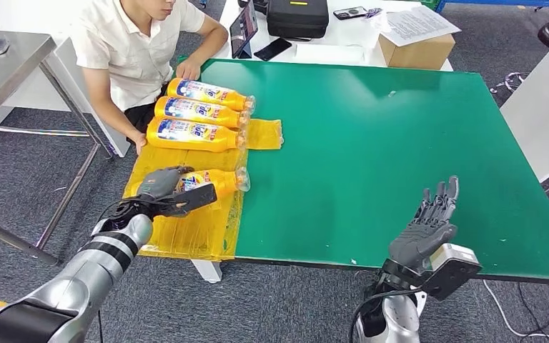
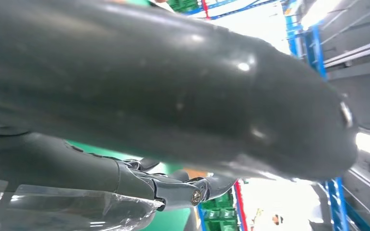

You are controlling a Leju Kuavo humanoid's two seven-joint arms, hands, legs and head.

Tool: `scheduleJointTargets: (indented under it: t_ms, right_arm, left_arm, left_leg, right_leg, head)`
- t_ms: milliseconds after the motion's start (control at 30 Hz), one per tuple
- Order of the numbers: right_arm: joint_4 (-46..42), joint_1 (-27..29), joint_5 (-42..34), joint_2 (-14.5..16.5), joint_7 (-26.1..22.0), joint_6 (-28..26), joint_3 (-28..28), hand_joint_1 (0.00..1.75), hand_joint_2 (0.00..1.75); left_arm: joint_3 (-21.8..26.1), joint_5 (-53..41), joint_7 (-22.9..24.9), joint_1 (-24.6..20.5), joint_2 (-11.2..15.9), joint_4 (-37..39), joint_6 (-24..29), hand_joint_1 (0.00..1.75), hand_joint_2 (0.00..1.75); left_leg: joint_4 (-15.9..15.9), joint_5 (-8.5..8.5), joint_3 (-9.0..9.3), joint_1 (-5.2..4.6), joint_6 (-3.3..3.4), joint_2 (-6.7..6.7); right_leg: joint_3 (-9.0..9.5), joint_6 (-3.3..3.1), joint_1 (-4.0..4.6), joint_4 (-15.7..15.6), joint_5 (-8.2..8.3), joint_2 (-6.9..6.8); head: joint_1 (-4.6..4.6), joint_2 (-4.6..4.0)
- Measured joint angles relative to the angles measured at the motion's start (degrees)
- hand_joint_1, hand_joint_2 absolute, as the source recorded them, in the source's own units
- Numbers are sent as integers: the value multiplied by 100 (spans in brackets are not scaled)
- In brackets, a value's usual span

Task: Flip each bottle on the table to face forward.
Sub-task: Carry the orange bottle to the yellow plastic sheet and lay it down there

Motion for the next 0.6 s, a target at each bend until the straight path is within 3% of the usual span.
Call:
scheduleJointTargets:
  t_ms: [233, 600]
  right_arm:
    - [405, -85, 69, -23, 0, 65, -13, 0, 0]
    - [614, -179, 291, -42, 48, 148, -53, 0, 0]
  left_arm:
    - [215, 508, -1057, -69, 245, 174, -1380, 0, 175]
    - [140, 759, -1689, 32, 563, 28, -2062, 0, 175]
  left_leg:
    - [-2, -4, 30, 0, -5, -5]
    - [-4, -6, 80, -1, -7, -6]
  right_leg:
    - [28, -5, 0, 8, -9, -2]
    - [77, -7, -1, 8, -10, -1]
  head:
    - [0, 0]
    - [1, 0]
